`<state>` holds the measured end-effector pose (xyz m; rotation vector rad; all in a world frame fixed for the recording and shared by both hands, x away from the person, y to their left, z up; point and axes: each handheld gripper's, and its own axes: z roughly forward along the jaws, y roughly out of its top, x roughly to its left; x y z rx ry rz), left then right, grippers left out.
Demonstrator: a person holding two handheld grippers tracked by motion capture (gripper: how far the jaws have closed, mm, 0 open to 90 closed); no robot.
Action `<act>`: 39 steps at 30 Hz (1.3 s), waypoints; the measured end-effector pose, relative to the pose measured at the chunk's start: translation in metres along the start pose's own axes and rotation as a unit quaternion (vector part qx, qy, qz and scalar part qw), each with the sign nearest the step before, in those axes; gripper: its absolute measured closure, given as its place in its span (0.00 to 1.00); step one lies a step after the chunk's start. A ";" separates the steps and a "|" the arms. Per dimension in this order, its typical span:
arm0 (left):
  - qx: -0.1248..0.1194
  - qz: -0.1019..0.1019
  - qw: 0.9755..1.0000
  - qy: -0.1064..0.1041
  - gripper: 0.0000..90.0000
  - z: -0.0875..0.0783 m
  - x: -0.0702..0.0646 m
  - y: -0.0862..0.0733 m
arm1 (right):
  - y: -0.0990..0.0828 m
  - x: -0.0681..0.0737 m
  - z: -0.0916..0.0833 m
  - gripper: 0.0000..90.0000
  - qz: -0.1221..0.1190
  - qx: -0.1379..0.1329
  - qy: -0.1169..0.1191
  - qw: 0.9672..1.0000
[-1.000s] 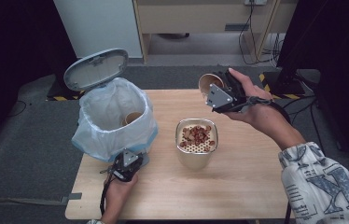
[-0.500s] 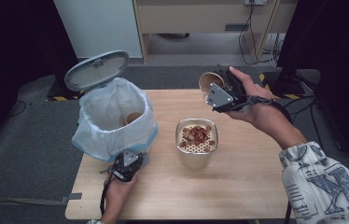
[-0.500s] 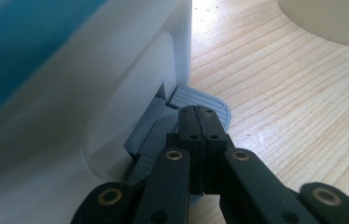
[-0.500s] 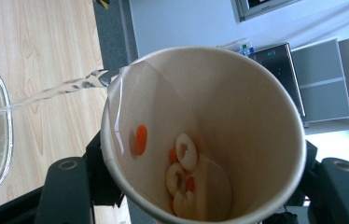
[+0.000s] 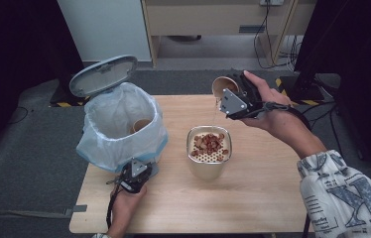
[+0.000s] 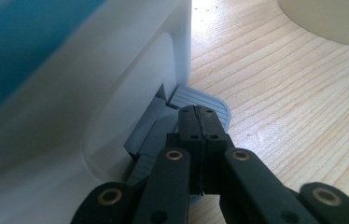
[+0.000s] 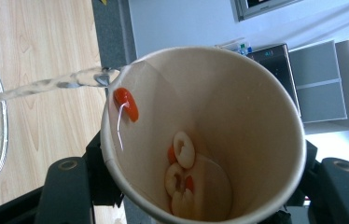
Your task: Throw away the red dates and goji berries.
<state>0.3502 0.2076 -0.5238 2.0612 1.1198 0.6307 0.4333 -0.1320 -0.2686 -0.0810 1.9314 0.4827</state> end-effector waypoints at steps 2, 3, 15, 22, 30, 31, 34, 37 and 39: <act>0.000 0.000 1.000 0.000 1.00 0.000 0.000 0.000 | 0.000 0.000 0.000 0.38 0.000 -0.001 0.000 1.000; 0.000 0.000 1.000 0.000 1.00 0.000 0.000 0.000 | 0.000 0.000 0.000 0.38 0.001 -0.001 0.000 1.000; 0.000 -0.001 1.000 0.000 1.00 0.000 0.000 0.000 | -0.004 -0.006 -0.001 0.38 -0.001 0.005 -0.011 1.000; 0.000 -0.001 1.000 0.000 1.00 0.000 0.000 0.000 | -0.005 -0.006 -0.001 0.38 -0.008 0.007 -0.015 1.000; 0.000 -0.002 1.000 -0.001 1.00 0.000 0.000 0.000 | -0.006 -0.006 0.002 0.38 -0.006 0.002 -0.009 1.000; 0.000 -0.002 1.000 -0.001 1.00 0.000 0.000 0.000 | -0.006 -0.006 0.003 0.38 -0.004 -0.002 -0.007 1.000; 0.000 -0.002 1.000 -0.001 1.00 0.000 0.000 0.000 | -0.007 -0.005 0.006 0.38 0.001 -0.014 0.000 1.000; -0.001 -0.001 1.000 0.000 1.00 0.000 0.000 0.000 | -0.010 -0.003 0.011 0.39 -0.004 -0.022 0.003 1.000; -0.001 -0.001 1.000 0.000 1.00 0.000 0.000 0.000 | -0.010 -0.002 0.013 0.39 -0.011 -0.026 0.003 1.000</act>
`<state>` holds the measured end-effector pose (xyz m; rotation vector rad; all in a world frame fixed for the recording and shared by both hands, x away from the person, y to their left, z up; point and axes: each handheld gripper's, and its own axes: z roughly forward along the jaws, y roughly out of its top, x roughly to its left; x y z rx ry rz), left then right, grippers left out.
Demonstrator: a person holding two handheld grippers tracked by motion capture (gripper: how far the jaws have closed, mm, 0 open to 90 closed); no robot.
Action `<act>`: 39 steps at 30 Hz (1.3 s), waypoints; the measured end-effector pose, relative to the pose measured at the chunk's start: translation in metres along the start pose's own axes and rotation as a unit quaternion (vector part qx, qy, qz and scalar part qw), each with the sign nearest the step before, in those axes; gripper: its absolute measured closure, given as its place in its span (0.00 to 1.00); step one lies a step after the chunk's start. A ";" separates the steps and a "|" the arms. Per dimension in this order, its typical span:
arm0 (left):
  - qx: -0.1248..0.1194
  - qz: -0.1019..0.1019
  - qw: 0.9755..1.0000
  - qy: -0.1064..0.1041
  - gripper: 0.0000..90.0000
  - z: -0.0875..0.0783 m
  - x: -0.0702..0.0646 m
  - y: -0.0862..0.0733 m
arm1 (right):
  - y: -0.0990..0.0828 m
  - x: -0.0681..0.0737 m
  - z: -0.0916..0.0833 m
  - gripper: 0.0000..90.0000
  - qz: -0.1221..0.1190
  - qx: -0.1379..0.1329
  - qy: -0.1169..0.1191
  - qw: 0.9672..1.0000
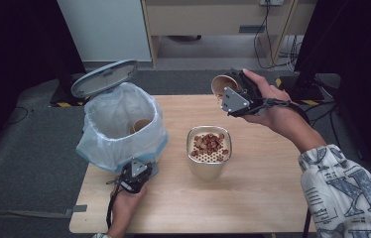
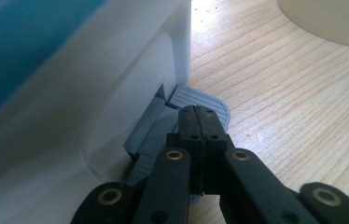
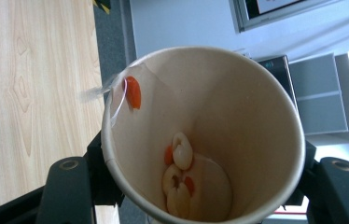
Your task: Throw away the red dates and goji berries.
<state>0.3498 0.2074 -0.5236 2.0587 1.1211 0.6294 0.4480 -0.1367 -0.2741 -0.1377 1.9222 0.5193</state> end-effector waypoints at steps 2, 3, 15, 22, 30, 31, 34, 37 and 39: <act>0.000 0.001 1.000 0.001 1.00 0.000 0.000 0.000 | 0.001 -0.001 0.000 0.39 -0.004 -0.004 -0.002 1.000; 0.000 0.001 1.000 0.001 1.00 0.000 0.000 0.000 | 0.001 -0.001 0.000 0.39 -0.004 -0.004 -0.002 1.000; 0.000 0.001 1.000 0.002 1.00 0.000 0.000 0.000 | 0.008 -0.003 -0.007 0.39 -0.026 -0.014 -0.015 0.999; 0.000 0.000 1.000 0.001 1.00 0.000 0.000 0.000 | 0.010 0.001 -0.007 0.39 -0.059 0.003 -0.025 0.998; 0.000 -0.001 1.000 0.001 1.00 0.000 0.000 0.000 | 0.009 0.003 -0.007 0.39 -0.067 0.008 -0.029 0.997; 0.000 -0.001 1.000 0.001 1.00 0.000 0.000 0.000 | 0.009 0.003 -0.007 0.39 -0.067 0.008 -0.029 0.997; 0.000 -0.001 1.000 0.001 1.00 0.000 0.000 0.000 | 0.008 0.003 -0.008 0.39 -0.080 0.014 -0.037 0.996; 0.000 -0.001 1.000 0.001 1.00 0.000 0.000 0.000 | 0.008 0.004 -0.008 0.39 -0.093 0.021 -0.042 0.995; 0.000 -0.001 1.000 0.000 1.00 0.000 0.000 0.000 | 0.006 0.005 -0.009 0.39 -0.101 0.028 -0.045 0.993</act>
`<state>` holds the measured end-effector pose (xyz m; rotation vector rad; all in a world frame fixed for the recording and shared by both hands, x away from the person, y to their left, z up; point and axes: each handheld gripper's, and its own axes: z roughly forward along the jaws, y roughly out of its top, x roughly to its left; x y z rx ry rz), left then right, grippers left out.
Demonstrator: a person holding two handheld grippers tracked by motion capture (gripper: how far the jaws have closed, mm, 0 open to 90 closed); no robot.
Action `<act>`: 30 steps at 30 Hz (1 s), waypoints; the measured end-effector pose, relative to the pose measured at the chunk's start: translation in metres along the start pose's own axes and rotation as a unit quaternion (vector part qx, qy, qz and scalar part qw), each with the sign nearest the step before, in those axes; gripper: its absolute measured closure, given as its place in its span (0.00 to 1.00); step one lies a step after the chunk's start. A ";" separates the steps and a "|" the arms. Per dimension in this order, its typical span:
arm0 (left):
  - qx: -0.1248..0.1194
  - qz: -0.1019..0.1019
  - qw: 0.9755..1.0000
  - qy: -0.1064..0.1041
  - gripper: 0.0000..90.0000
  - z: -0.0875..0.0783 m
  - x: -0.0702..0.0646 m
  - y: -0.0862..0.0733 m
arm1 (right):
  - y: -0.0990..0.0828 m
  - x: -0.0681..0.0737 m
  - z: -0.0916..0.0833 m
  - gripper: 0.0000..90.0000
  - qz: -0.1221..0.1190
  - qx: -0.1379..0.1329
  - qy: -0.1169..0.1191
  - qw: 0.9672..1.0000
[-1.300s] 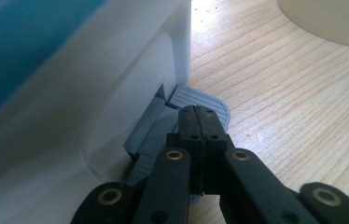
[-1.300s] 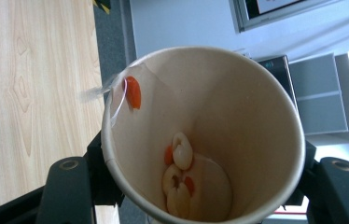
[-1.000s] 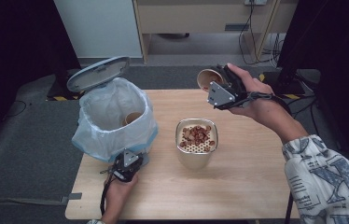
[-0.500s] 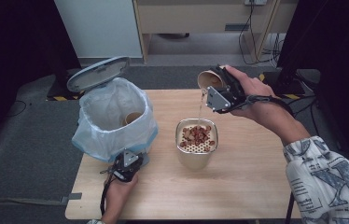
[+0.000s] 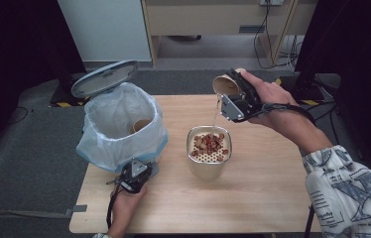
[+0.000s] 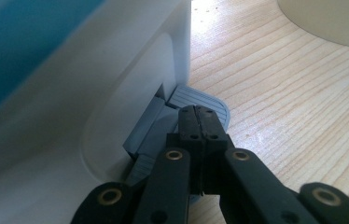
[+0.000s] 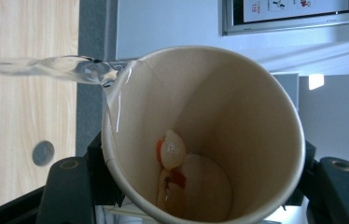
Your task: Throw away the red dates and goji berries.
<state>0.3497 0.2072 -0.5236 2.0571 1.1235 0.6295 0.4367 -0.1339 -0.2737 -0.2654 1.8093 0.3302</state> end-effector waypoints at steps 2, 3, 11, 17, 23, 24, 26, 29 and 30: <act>0.000 0.000 1.000 0.000 1.00 0.000 0.000 0.000 | -0.001 0.000 0.000 0.39 -0.006 0.001 -0.004 1.000; 0.000 0.000 1.000 0.000 1.00 0.000 0.000 0.000 | -0.001 0.001 0.000 0.39 -0.009 0.002 -0.005 1.000; 0.000 -0.001 1.000 0.000 1.00 0.000 0.000 0.000 | 0.001 0.007 0.000 0.39 -0.053 0.016 -0.016 0.998; 0.000 -0.001 1.000 0.000 1.00 0.000 0.000 0.000 | 0.002 0.011 0.000 0.39 -0.073 0.023 -0.019 0.997; 0.000 -0.001 1.000 -0.001 1.00 0.000 0.000 0.000 | 0.005 0.014 0.001 0.39 -0.096 0.026 -0.025 0.995; 0.000 -0.001 1.000 -0.001 1.00 0.000 0.000 0.000 | 0.005 0.015 0.001 0.39 -0.103 0.029 -0.026 0.994; 0.000 -0.001 1.000 -0.001 1.00 0.000 0.000 0.000 | 0.006 0.017 0.001 0.39 -0.112 0.031 -0.027 0.993; 0.000 -0.001 1.000 -0.001 1.00 0.000 0.000 0.000 | 0.006 0.017 0.001 0.39 -0.105 0.030 -0.027 0.994; 0.000 -0.001 1.000 -0.001 1.00 0.000 0.000 0.000 | 0.006 0.017 0.001 0.39 -0.105 0.030 -0.027 0.994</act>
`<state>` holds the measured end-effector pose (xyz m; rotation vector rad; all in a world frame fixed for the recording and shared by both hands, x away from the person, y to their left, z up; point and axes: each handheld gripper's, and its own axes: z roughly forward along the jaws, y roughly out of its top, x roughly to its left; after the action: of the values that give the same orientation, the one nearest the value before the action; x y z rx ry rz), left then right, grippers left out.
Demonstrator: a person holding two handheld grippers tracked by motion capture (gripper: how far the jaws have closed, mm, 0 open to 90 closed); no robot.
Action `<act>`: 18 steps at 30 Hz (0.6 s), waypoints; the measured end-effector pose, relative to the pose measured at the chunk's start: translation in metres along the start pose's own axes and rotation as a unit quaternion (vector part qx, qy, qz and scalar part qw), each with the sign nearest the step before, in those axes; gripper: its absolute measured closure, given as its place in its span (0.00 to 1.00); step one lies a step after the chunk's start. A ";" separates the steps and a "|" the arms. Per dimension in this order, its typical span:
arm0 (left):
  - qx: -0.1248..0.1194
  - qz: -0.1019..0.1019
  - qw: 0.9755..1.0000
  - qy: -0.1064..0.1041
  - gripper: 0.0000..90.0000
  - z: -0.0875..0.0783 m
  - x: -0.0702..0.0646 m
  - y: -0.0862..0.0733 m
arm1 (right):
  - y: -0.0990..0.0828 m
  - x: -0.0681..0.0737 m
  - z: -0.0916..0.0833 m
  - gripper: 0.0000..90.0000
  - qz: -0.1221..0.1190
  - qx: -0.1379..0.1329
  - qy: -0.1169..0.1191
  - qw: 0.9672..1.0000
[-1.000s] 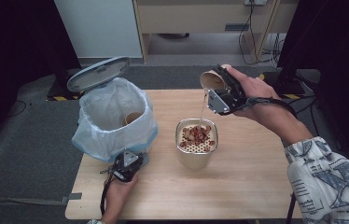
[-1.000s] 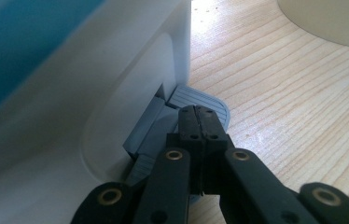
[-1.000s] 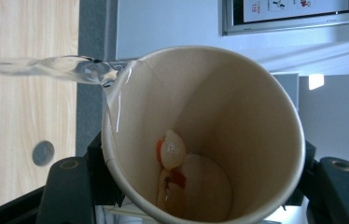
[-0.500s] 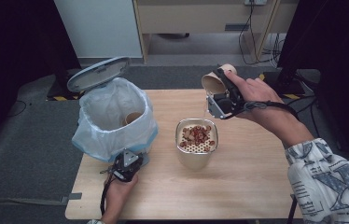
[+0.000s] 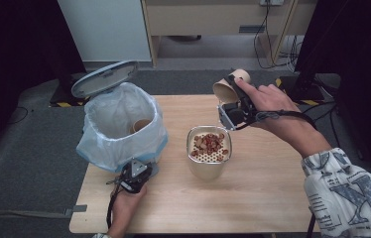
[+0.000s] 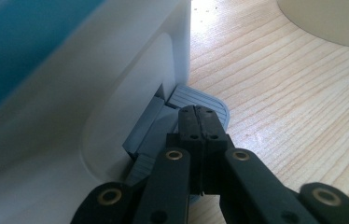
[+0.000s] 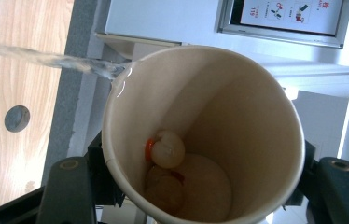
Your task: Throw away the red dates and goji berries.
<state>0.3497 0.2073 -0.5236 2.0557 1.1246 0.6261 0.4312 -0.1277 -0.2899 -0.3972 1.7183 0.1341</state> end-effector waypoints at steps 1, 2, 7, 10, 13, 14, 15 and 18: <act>0.000 0.000 1.000 0.000 1.00 0.000 0.000 0.000 | 0.000 0.000 0.000 0.39 -0.002 -0.002 -0.001 1.000; 0.000 0.000 1.000 0.000 1.00 0.000 0.000 0.000 | 0.000 0.000 0.000 0.39 -0.003 -0.002 -0.001 1.000; 0.000 0.000 1.000 0.000 1.00 0.000 0.000 0.000 | 0.002 0.001 0.000 0.39 -0.009 -0.002 -0.004 1.000; 0.000 0.001 1.000 0.000 1.00 0.000 0.000 0.000 | 0.002 0.002 -0.001 0.39 -0.013 0.000 -0.006 1.000; 0.000 0.000 1.000 0.000 1.00 0.000 0.000 0.000 | 0.003 0.003 -0.001 0.39 -0.018 -0.001 -0.005 1.000; 0.000 0.000 1.000 0.000 1.00 0.000 0.000 0.000 | 0.003 0.003 0.000 0.39 -0.018 -0.004 -0.006 1.000; 0.000 0.000 1.000 0.000 1.00 0.000 0.000 0.000 | 0.003 0.003 -0.001 0.39 -0.018 -0.002 -0.006 1.000; 0.000 0.000 1.000 0.000 1.00 0.000 0.000 0.000 | 0.004 0.002 -0.001 0.39 -0.018 -0.001 -0.005 1.000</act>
<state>0.3497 0.2072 -0.5235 2.0565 1.1241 0.6263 0.4286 -0.1248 -0.2926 -0.4279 1.6997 0.1116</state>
